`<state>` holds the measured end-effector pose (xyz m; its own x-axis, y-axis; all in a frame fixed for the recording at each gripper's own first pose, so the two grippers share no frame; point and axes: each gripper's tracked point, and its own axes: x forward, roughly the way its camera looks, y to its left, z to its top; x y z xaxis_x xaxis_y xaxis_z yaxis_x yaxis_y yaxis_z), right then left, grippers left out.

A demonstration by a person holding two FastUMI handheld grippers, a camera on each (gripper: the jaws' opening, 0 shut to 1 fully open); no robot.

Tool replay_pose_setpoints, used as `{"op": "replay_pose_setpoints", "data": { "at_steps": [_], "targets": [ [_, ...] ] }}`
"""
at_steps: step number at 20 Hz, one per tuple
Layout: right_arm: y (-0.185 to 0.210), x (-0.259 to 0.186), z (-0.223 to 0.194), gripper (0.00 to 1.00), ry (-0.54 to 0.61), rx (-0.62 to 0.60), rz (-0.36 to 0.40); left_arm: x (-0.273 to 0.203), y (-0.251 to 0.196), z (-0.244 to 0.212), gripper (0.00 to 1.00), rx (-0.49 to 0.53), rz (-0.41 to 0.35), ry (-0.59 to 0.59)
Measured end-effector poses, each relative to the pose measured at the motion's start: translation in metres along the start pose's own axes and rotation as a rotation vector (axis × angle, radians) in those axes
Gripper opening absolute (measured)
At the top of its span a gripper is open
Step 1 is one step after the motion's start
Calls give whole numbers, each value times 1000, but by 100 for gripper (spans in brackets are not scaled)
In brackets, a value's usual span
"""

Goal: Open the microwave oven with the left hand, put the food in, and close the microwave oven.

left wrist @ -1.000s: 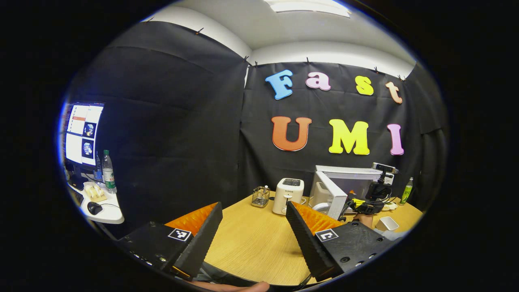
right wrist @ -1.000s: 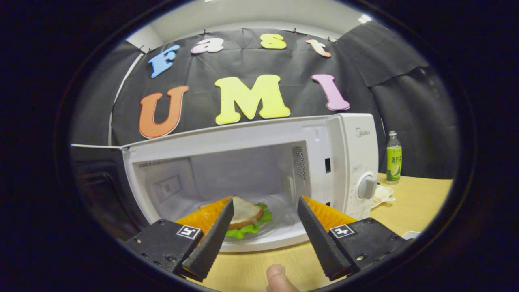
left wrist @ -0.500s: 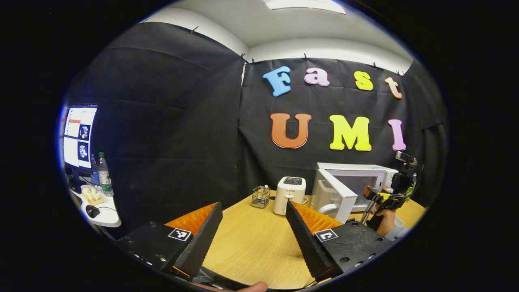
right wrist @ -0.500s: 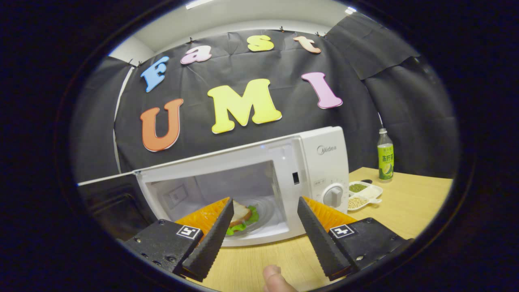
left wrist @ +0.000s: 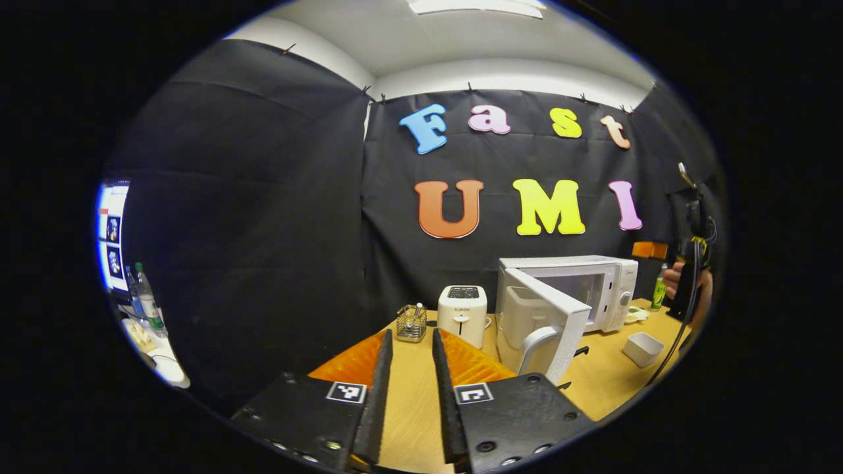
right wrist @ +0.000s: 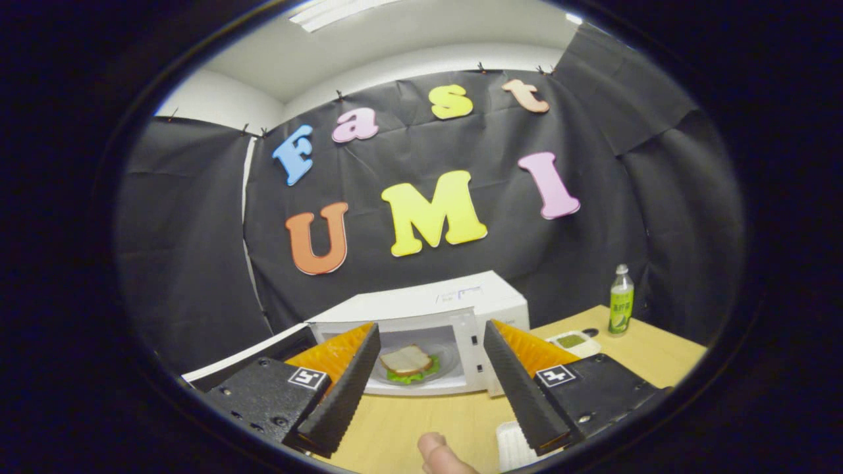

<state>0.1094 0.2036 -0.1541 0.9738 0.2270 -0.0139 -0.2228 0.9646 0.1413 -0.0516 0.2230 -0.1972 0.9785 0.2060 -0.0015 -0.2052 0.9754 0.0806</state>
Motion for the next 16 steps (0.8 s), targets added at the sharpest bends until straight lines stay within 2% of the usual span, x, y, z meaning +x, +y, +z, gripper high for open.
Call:
{"op": "replay_pose_setpoints", "data": {
  "at_steps": [1,2,3,4,5,8,9,11,12,13,14,15,16],
  "targets": [
    [-6,-15,13,91,-18,-25,-8,0,2,1,5,6,2,-5],
    [-10,-30,25,90,-36,-49,-8,2,-4,-1,12,-9,-20,5],
    [-13,-44,38,100,-54,-68,-2,7,-7,-2,7,-31,-40,7],
    [-16,-58,48,100,-56,-96,0,5,-8,0,4,-39,-51,8],
    [-24,-71,57,90,-60,-123,-4,6,-12,-3,0,-46,-77,9],
    [-36,-111,83,91,-88,-146,-9,12,-28,-8,0,-68,-168,-6],
    [-37,-123,87,100,-85,-153,2,15,-30,-11,0,-65,-176,-13],
    [-39,-144,92,100,-72,-162,39,24,-43,-24,0,-68,-217,6],
    [-33,-159,103,91,-67,-162,55,28,-50,-29,0,-76,-237,15],
    [-37,-167,107,100,-66,-162,57,33,-62,-36,0,-85,-263,28],
    [-43,-175,111,100,-71,-163,53,38,-70,-41,0,-88,-280,34],
    [-47,-182,117,91,-85,-169,52,45,-79,-48,0,-85,-296,42],
    [-57,-181,113,100,-102,-174,51,53,-84,-56,0,-70,-292,50]
  ]
}}
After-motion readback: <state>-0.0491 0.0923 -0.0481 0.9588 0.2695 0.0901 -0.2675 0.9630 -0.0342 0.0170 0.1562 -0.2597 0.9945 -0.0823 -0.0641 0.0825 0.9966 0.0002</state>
